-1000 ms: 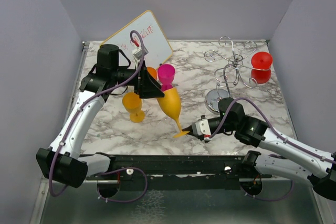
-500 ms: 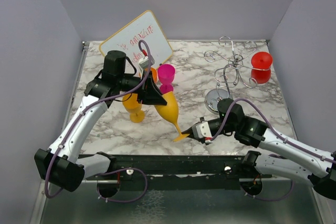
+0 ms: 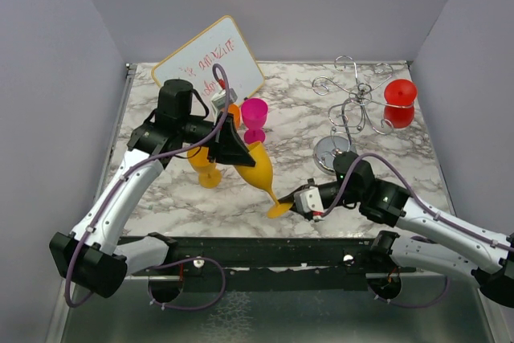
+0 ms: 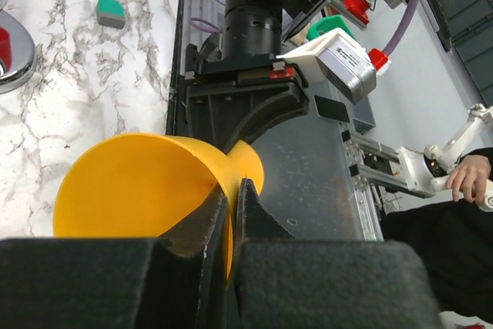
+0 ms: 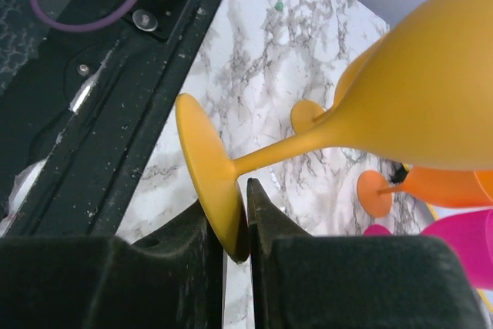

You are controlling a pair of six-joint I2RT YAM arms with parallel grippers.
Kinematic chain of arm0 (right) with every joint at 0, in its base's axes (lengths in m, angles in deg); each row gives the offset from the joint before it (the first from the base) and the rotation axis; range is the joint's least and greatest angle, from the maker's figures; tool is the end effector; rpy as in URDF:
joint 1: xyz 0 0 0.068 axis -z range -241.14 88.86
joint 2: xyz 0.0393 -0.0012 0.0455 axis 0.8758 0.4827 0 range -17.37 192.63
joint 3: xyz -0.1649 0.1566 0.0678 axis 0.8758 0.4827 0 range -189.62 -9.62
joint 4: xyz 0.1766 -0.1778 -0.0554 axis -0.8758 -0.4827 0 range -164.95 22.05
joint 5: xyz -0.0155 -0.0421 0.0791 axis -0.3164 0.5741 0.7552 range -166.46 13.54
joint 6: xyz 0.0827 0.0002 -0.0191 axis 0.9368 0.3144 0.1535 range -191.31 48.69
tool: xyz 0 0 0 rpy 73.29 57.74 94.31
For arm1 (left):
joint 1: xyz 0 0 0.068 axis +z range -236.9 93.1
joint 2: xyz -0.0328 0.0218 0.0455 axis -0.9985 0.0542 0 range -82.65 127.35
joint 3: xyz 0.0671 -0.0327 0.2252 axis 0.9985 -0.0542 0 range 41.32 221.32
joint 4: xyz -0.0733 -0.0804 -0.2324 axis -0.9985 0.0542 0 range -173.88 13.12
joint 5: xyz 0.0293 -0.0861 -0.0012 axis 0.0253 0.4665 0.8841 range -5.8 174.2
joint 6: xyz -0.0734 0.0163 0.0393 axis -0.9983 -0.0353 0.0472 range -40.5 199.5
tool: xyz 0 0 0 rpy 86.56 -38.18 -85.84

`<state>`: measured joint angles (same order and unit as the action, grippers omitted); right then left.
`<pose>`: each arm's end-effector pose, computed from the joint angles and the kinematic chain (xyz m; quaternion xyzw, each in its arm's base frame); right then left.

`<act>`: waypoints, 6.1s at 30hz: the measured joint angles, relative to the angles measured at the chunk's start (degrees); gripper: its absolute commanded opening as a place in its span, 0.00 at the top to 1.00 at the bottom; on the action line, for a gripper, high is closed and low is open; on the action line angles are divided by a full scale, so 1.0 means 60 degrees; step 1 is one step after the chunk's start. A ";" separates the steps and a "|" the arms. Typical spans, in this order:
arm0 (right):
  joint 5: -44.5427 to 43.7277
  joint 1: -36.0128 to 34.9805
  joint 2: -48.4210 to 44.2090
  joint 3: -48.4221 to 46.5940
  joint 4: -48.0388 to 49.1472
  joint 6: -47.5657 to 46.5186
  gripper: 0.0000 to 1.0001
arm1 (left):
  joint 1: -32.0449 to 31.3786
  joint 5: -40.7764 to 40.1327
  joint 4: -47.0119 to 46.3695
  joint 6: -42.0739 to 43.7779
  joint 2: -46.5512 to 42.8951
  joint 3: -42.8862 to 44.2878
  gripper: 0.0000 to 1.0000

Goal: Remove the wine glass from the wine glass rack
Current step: Place the wine glass at the center of the board, then adjust the wine rack at the center of the board.

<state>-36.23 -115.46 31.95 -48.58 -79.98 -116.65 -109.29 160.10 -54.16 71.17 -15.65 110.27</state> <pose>0.1008 0.2229 0.2517 -0.7196 0.3571 0.3258 0.4984 0.2041 -0.1622 0.3476 0.3981 0.6311 -0.6157 0.2534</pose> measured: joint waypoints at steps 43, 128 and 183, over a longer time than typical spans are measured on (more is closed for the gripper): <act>-0.1311 0.0029 -0.1483 -0.0372 0.0051 0.8317 0.08 | -0.0841 -0.7420 0.0433 0.0149 -0.0852 -0.0721 1.00; -1.3300 0.0029 -0.3428 -0.0076 -0.7012 1.7653 0.02 | -0.4736 -1.0426 -0.2772 -0.3643 0.2259 0.2299 0.13; -1.1209 0.0025 -0.2488 -0.2470 -0.5249 1.2480 0.00 | -0.6364 -1.6702 -0.1144 0.0903 0.6269 0.6295 0.32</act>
<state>-103.48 -115.31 17.02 -63.40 -111.48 -41.77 -147.47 59.88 -61.03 76.59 21.97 148.04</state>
